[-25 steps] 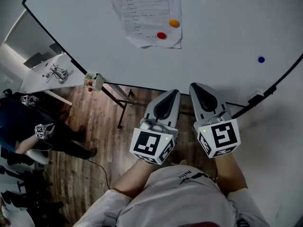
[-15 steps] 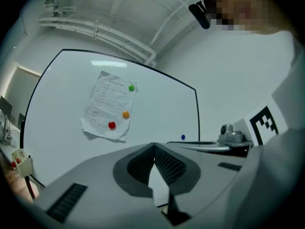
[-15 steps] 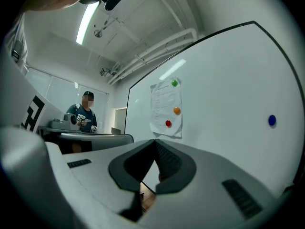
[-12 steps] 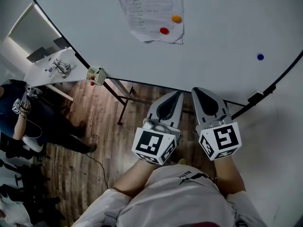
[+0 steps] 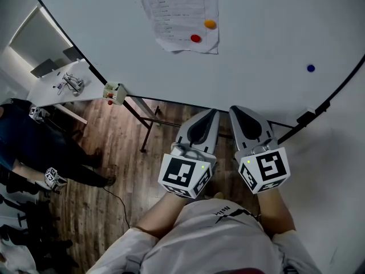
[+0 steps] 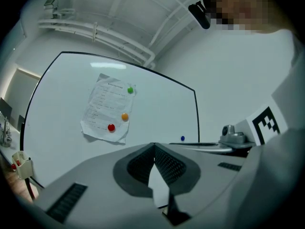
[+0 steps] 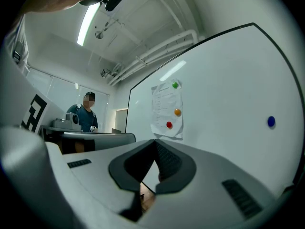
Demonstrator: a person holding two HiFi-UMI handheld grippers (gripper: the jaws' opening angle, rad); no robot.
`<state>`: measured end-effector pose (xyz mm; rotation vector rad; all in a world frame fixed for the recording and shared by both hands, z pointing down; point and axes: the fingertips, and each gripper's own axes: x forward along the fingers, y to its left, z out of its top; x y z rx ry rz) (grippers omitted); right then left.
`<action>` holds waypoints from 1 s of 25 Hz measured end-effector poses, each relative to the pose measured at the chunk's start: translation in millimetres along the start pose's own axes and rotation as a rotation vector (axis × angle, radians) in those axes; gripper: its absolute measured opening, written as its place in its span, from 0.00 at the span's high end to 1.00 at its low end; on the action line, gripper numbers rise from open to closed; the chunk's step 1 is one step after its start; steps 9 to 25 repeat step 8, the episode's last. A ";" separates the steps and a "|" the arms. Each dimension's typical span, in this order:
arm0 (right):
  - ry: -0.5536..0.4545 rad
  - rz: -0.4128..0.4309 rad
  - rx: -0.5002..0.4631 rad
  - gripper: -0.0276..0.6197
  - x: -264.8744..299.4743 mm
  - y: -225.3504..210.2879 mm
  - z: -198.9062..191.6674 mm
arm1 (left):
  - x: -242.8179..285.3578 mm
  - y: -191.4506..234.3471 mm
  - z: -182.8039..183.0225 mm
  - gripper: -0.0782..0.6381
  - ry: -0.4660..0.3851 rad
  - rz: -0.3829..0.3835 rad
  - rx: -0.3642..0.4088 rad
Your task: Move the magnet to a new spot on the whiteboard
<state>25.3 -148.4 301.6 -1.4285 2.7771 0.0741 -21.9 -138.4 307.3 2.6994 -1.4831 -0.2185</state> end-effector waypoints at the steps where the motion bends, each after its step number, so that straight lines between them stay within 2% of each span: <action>1: 0.001 0.000 -0.001 0.94 -0.1 -0.3 -0.3 | 0.5 -0.1 -0.3 0.87 0.001 0.000 0.000; 25: 0.003 -0.004 0.002 0.94 1.3 -5.1 -4.7 | 5.4 -0.1 -3.2 0.88 0.000 -0.002 0.001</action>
